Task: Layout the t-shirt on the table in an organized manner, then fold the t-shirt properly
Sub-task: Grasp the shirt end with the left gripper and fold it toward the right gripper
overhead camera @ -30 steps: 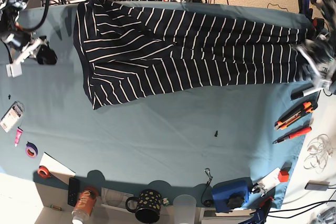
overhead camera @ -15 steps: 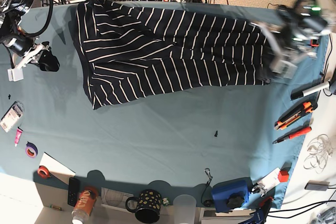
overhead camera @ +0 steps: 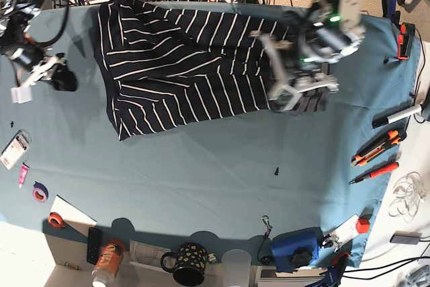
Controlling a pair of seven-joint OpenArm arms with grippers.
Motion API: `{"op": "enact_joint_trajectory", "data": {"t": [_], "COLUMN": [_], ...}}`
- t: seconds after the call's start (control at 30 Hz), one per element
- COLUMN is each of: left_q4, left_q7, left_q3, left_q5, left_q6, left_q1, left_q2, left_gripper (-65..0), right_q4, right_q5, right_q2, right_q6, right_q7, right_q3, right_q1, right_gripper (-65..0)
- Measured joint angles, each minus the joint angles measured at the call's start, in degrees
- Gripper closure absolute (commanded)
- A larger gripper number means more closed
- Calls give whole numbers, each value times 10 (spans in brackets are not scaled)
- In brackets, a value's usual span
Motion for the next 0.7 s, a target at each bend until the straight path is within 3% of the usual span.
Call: {"op": "enact_joint_trajectory", "data": {"t": [0.4,0.53,0.57,0.7], "left_q4": [-100,-104,-104,-104], "left_q7": [15,13,8,-37], "left_q3": [55,56,56,56], "left_q5": [24,20,20,-15], "left_q6": [7,6,3,-7], "left_q1": [-49,-52,-52,-52], "left_q2": [53,53,53,53], "left_gripper": [0,0,-16,-253], "right_q4": [0,0,0,0], "right_q5": [-15,-15,-15,-15], "right_q2": [-19,-19,-19,-19], "right_q6": [0,0,0,0], "right_q7": [0,0,0,3], "right_q3": [0,0,0,0], "right_q1": [0,0,0,0], "right_gripper": [-191,-191,-191,-191]}}
